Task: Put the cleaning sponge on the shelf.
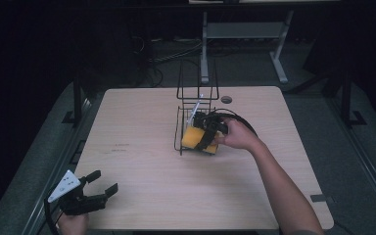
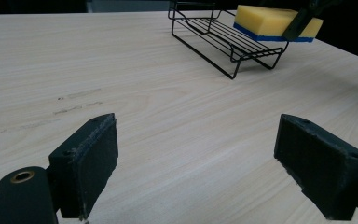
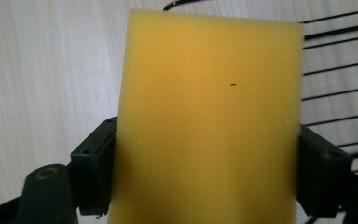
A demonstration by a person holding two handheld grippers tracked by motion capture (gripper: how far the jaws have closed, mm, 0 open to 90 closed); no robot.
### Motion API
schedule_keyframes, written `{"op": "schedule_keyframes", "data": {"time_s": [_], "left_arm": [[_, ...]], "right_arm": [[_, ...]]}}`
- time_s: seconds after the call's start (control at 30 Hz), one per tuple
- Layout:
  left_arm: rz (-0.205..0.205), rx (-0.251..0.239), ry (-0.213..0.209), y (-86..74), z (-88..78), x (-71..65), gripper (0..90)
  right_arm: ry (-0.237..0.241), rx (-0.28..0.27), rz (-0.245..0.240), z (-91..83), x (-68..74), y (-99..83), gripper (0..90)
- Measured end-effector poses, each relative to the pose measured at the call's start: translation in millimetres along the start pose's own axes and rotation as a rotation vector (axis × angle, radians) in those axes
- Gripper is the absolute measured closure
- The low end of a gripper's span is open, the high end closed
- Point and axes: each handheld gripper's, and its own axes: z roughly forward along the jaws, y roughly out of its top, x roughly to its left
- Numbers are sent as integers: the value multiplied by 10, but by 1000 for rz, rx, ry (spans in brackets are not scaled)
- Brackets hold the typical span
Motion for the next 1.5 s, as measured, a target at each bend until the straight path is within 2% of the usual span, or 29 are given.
{"op": "schedule_keyframes", "data": {"time_s": [0.13,0.27,0.37,0.53,0.63,0.73,0.83,1.0,1.17,1.37,1.5], "left_arm": [[-1,0,3,-3,-10,2,128],[-6,-2,3,-7,-17,10,128],[-6,0,2,-8,-15,11,128],[-4,0,3,-8,-13,6,129],[-5,0,2,-8,-16,9,128],[-6,0,2,-9,-15,13,128],[-6,-3,1,-8,-15,12,129],[-5,-1,1,-9,-17,14,128],[-2,2,1,-6,-9,13,128],[-2,2,1,-7,-10,10,128],[-1,2,1,-6,-11,11,128]], "right_arm": [[-2,42,6,40,-86,40,213],[19,17,18,52,-155,52,213],[1,50,17,76,-195,50,213],[4,56,7,84,-252,92,213],[19,31,18,81,-315,104,213],[-5,58,-8,106,-354,124,213],[17,15,-3,101,-402,159,213],[21,12,-15,166,-464,146,213],[20,24,-41,219,-458,149,213],[20,17,-41,215,-457,158,212],[20,35,-43,246,-442,161,209]]}}
